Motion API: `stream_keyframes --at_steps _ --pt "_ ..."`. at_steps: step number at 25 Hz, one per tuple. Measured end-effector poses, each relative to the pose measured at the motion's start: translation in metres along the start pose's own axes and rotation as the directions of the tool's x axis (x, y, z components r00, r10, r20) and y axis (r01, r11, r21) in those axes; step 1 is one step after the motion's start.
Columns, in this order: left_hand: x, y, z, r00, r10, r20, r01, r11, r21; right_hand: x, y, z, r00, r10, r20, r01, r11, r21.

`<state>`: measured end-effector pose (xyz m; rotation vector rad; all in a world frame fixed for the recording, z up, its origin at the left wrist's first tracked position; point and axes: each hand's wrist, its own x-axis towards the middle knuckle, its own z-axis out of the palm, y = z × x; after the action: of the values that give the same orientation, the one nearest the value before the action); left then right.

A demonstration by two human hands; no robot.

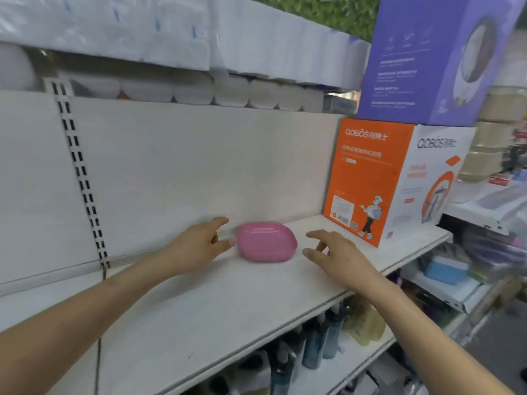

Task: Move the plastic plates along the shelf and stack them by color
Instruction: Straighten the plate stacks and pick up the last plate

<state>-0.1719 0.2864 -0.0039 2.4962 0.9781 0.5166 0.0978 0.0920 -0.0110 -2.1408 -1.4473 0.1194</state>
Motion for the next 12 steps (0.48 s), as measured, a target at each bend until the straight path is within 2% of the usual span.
stream_keyframes --at_steps 6,12 --pt "-0.002 0.012 0.016 0.982 -0.15 -0.118 0.152 0.988 0.012 0.078 0.016 0.02 0.973 -0.148 0.179 0.136 0.988 0.075" --pt "-0.047 0.007 0.004 0.935 -0.298 -0.191 0.317 0.945 0.078 0.108 0.003 0.049 0.926 -0.191 0.325 0.181 0.982 0.059"
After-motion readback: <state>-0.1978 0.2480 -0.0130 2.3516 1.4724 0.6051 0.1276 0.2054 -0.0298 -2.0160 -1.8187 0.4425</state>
